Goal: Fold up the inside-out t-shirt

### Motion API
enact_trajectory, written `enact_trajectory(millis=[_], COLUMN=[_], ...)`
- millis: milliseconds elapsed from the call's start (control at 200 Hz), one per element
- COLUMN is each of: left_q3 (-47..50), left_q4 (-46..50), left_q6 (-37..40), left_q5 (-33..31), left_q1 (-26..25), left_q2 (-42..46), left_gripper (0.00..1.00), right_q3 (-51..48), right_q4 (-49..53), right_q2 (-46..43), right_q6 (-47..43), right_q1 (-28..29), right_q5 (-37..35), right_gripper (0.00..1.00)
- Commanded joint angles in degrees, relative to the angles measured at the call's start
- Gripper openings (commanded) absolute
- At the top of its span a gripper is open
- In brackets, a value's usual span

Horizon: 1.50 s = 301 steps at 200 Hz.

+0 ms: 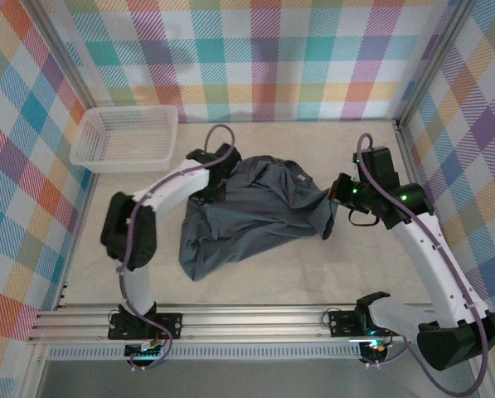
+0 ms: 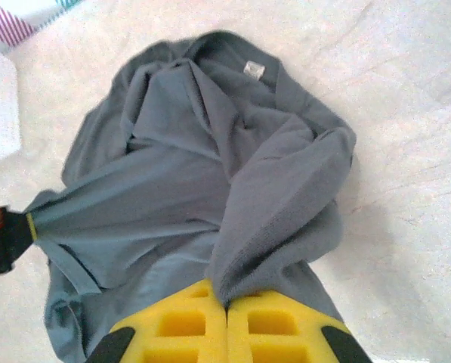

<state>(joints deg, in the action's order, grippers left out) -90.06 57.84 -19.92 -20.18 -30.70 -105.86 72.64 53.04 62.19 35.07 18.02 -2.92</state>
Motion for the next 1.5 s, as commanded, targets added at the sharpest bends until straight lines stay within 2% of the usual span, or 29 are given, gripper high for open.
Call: enact_trajectory(millis=[0, 120, 210, 350, 510, 730, 960, 1065, 1195, 1345, 1500], left_q3=[-4.77, -13.00, -17.81, -29.18, -28.57, -30.33, -39.38, -39.74, -42.25, -41.05, -34.87], left_q4=[-2.16, -12.92, -21.93, -16.44, -15.61, -18.32, -20.47, -23.32, -22.34, -20.74, -19.88], left_q6=[0.15, -1.32, -3.21, -7.41, -10.53, -12.42, -10.36, -9.34, -9.26, -8.90, -8.65], left_q5=[10.18, 21.97, 23.46, 25.40, 28.71, 32.13, 32.45, 32.67, 31.76, 30.30, 29.97], left_q1=[4.41, 9.16, 12.00, 18.07, 22.95, 24.64, 24.65, 24.65, 24.67, 24.66, 24.65], left_q2=[14.44, 26.00, 30.98, 28.68, 30.80, 32.74, 33.74, 35.61, 35.90, 35.45, 32.09], left_gripper=[0.00, 0.00, 0.00, 0.00, 0.00, 0.00, 0.00, 0.00, 0.00, 0.00, 0.00], right_q3=[8.15, 23.40, 35.02, 44.60, 49.51, 52.15, 68.72, 68.46, 69.50, 69.48, 69.37], right_q4=[-1.68, -6.61, -13.57, -15.94, -14.00, -15.48, -17.78, -23.85, -25.68, -24.55, -18.56], right_q2=[-0.81, 2.26, 4.35, 6.92, 5.80, 4.60, 9.00, 7.57, 6.87, 7.26, 13.06], right_q6=[4.26, 6.72, 5.99, 7.69, 4.53, 3.39, -3.35, -4.92, -6.99, -11.96, -13.99], right_q1=[-3.31, -8.35, -10.56, -10.89, -11.34, -11.34, -11.34, -11.34, -11.34, -11.39, -11.34], right_q5=[0.80, 5.32, 4.05, -2.11, -11.19, -10.89, -8.38, -4.40, -3.90, -6.57, -7.63], right_gripper=[0.00, 0.00, 0.00, 0.00, 0.00, 0.00, 0.00, 0.00, 0.00, 0.00, 0.00])
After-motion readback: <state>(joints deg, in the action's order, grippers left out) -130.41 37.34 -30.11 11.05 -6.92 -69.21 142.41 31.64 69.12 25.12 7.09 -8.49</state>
